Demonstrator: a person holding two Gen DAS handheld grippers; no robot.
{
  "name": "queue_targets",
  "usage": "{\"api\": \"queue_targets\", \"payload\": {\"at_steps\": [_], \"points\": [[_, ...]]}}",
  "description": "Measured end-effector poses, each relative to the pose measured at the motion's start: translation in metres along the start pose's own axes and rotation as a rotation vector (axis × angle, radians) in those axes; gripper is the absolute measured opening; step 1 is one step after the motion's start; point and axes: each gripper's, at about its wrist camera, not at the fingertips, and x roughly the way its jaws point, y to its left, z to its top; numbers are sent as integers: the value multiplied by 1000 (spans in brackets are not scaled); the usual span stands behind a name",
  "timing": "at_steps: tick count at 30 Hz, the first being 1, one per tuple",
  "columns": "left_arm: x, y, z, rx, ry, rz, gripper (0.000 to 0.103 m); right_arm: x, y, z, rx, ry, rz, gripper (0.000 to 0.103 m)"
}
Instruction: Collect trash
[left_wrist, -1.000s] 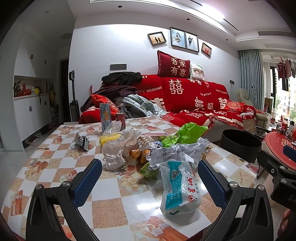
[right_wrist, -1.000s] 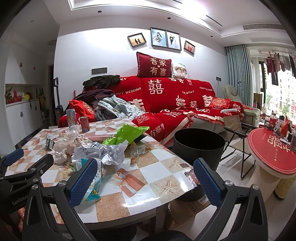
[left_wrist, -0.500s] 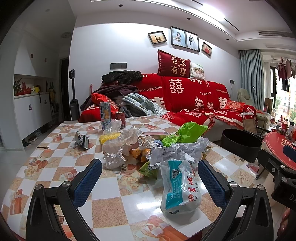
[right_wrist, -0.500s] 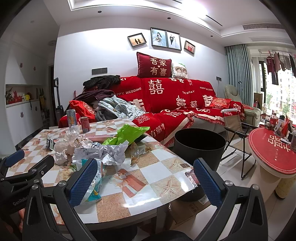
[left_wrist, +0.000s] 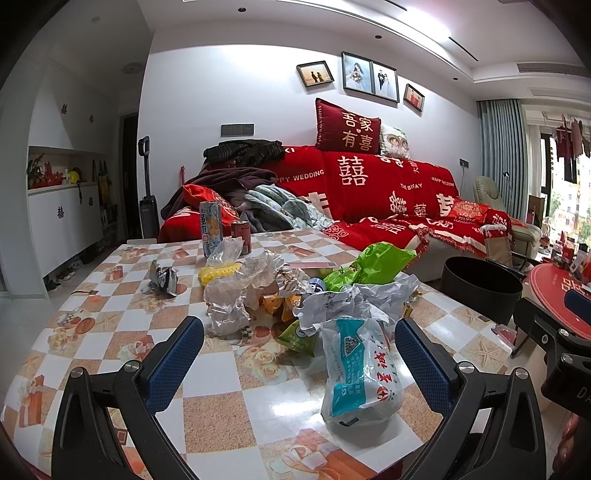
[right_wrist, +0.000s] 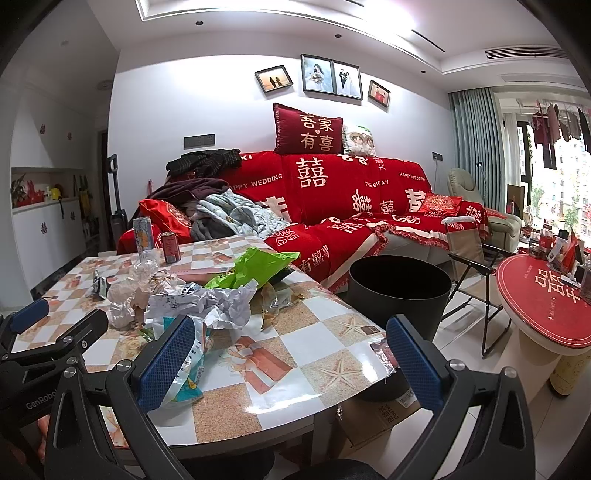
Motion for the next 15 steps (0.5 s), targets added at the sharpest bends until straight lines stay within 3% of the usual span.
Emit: {"api": "queue_targets", "payload": {"at_steps": [10,15], "points": [[5,5,-8,-8,27,7,103,-1,2,1,4,13,3,103],[25,30,9,-44,61,19,103,9,5,3,16,60,31,103]]}}
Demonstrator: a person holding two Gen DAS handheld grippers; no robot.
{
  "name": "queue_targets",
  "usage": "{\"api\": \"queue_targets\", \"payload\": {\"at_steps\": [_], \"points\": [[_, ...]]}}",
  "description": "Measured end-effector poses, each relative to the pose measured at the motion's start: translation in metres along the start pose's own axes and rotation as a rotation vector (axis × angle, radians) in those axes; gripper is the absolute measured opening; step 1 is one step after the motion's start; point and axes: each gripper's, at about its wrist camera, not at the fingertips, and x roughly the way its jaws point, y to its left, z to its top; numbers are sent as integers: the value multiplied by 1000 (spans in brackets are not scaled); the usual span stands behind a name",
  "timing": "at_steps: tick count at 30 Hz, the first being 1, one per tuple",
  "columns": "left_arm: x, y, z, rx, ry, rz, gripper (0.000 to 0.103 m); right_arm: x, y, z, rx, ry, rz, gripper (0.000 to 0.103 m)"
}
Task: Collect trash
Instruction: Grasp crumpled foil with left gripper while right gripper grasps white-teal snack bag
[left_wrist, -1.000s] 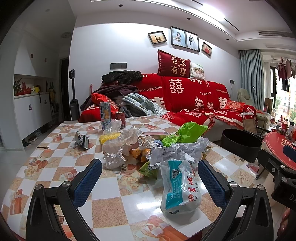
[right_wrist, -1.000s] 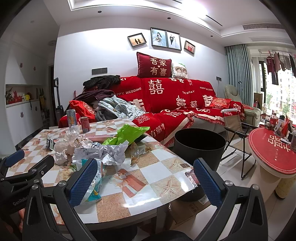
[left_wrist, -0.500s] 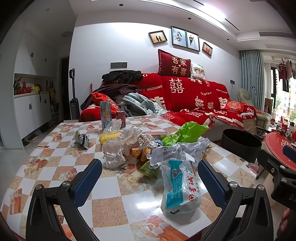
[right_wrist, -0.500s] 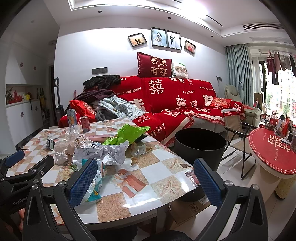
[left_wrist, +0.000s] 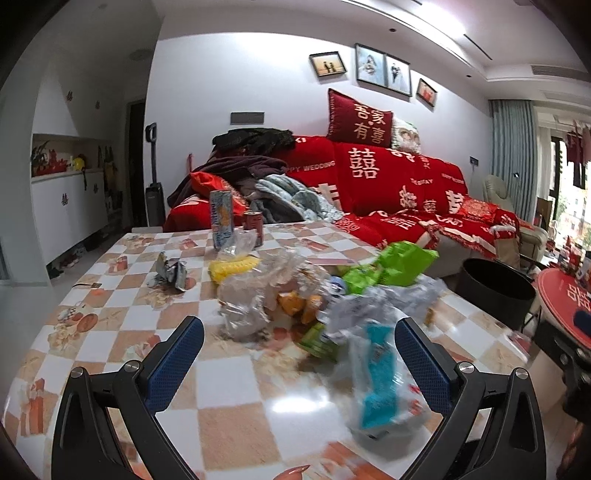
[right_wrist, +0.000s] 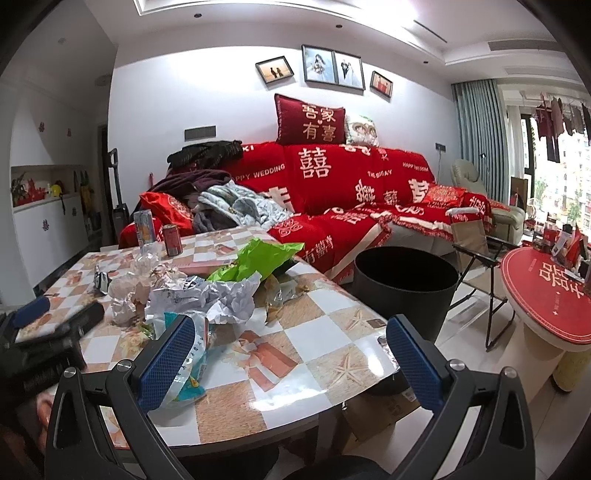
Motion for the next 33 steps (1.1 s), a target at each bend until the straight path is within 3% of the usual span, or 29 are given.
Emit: {"api": "queue_targets", "payload": {"at_steps": [4,10,18,23,26,28,33], "points": [[27,23,12,-21,110,-38,103,25,3,-2,4,55,51,103],[75,52,30,-26,226,36,103,64,28,-4,13,291,204,103],[159,63,48,15,365,-18,103,113,64,-17,36,467,294,103],[199,65,51,7,423,-4,103,128,69,-24,107,540,308,102],[206,65,50,7,440,-7,103,135,71,-30,130,583,311,85],[208,65,49,5,466,-30,103,139,72,-34,143,609,321,59],[191,73,57,-10,418,-61,103,132,70,-32,139,585,349,37]]}}
